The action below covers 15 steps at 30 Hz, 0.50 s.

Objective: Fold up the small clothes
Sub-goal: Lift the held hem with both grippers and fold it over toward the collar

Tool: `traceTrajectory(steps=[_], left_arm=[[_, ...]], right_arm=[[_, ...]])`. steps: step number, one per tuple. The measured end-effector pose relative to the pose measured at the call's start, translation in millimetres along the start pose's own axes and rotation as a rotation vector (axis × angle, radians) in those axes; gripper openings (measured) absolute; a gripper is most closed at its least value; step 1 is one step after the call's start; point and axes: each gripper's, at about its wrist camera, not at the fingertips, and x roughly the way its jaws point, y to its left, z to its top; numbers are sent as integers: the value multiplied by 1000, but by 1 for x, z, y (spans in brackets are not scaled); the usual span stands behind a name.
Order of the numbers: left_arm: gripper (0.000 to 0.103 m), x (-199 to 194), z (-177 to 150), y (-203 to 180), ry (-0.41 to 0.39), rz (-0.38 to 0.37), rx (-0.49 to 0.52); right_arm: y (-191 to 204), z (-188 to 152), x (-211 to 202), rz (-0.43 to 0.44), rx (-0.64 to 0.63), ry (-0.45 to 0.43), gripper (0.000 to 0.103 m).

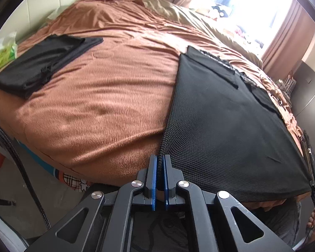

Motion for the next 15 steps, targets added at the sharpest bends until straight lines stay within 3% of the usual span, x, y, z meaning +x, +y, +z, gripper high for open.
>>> traceTrajectory(steps=[15], left_arm=[[5, -71, -3, 2, -127, -52, 0]], right_arm=[[23, -25, -68, 68, -66, -92, 2]])
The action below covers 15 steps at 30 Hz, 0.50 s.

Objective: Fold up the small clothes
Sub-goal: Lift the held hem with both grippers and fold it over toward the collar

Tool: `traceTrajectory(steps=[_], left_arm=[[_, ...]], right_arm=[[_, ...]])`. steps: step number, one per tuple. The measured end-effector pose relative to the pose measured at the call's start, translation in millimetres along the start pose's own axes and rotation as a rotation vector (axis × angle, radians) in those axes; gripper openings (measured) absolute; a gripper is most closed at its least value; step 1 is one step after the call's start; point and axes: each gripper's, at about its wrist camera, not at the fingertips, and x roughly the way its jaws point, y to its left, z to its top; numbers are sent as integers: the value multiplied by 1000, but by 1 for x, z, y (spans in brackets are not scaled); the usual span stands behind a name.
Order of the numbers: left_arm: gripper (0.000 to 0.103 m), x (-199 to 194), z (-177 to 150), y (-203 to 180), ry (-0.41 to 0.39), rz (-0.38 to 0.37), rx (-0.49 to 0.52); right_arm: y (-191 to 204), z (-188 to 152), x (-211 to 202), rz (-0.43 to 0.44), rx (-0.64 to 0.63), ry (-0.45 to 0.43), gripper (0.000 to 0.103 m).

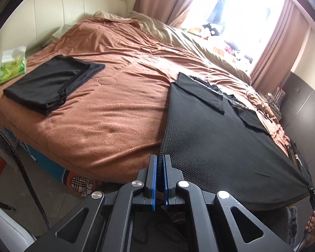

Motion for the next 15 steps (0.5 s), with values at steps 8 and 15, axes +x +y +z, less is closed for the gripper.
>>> traceTrajectory(steps=[8, 15], left_arm=[[5, -54, -27, 7, -60, -58, -26], [5, -96, -51, 12, -101, -80, -28]], right_arm=[[6, -28, -45, 22, -18, -39, 2], [3, -54, -76, 38, -16, -55, 2]])
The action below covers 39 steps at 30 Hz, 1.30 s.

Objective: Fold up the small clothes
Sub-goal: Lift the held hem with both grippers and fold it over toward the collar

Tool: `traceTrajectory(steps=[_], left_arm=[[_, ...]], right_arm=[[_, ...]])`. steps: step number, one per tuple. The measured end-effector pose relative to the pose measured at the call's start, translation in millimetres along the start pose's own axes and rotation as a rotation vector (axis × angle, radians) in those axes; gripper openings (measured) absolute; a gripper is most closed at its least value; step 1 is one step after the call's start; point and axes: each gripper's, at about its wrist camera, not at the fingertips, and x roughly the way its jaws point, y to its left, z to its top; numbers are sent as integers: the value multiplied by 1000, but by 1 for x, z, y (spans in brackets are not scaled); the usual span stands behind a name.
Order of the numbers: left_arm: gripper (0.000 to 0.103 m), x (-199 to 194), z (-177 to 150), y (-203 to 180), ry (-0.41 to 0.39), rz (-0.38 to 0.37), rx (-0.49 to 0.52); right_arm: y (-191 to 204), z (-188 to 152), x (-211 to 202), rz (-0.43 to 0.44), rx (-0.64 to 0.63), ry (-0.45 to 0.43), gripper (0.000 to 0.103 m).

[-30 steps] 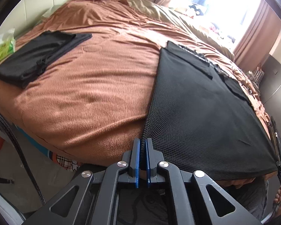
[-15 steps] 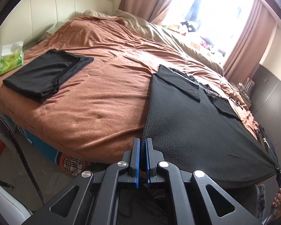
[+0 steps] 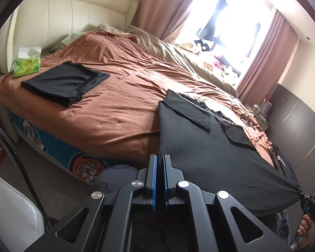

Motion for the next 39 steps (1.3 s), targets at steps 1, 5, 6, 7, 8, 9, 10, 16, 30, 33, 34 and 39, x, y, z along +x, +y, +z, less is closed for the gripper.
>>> traceTrajectory(steps=[1, 5, 6, 7, 8, 9, 10, 16, 30, 33, 34, 39], left_arm=[[5, -6, -4, 0, -3, -1, 1], [5, -26, -18, 2, -13, -7, -6], [5, -30, -21, 2, -16, -8, -7], [5, -34, -24, 3, -19, -9, -8], [5, -38, -28, 4, -21, -12, -10], [5, -42, -31, 5, -23, -15, -13], [5, -46, -34, 6, -24, -18, -16], [5, -67, -49, 15, -41, -74, -69], [5, -48, -31, 14, -67, -64, -88], [5, -37, -19, 10, -72, -65, -88], [5, -33, -15, 8, -75, -66, -88], [5, -8, 13, -2, -83, -59, -73]], right_arm=[[0, -4, -5, 1, -1, 0, 2], [4, -18, -21, 3, -15, 1, 2], [4, -20, -25, 4, -19, 1, 2], [5, -24, -29, 5, -24, 1, 2], [6, -26, -31, 3, -27, 2, 2], [6, -28, -33, -1, -30, 3, 2], [6, -30, -35, -5, -32, 3, 2], [1, -39, -48, -3, -26, -18, 2], [-11, -26, -32, -11, -4, -27, 2], [-12, -15, -21, -13, -1, -22, 2], [-12, -10, -16, -13, 0, -17, 2], [-13, 18, 11, -4, 12, -11, 2]])
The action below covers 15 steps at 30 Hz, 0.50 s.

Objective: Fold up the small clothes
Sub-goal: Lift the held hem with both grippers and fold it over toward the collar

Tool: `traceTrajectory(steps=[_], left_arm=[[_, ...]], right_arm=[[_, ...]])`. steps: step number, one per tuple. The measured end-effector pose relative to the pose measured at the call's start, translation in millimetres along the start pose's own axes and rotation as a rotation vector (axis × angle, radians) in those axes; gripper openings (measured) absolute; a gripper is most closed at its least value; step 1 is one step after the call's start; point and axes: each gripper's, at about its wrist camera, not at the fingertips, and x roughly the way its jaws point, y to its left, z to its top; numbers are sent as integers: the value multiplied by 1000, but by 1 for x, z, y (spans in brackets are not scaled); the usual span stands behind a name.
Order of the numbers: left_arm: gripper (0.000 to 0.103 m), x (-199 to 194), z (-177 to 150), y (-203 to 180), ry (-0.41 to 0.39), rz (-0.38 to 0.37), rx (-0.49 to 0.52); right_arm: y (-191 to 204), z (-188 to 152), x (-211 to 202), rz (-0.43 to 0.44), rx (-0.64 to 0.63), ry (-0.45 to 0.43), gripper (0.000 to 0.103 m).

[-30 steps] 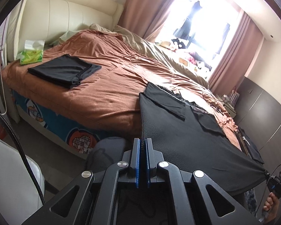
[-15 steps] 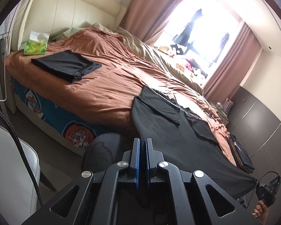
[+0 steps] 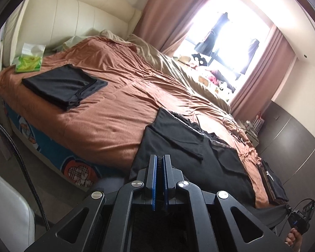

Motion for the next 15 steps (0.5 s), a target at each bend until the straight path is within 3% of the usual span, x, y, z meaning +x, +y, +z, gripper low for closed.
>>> traceTrajectory(steps=[15], left_arm=[[5, 118, 76, -29, 46, 58, 54]], right_arm=[[3, 91, 107, -58, 29, 12, 2]])
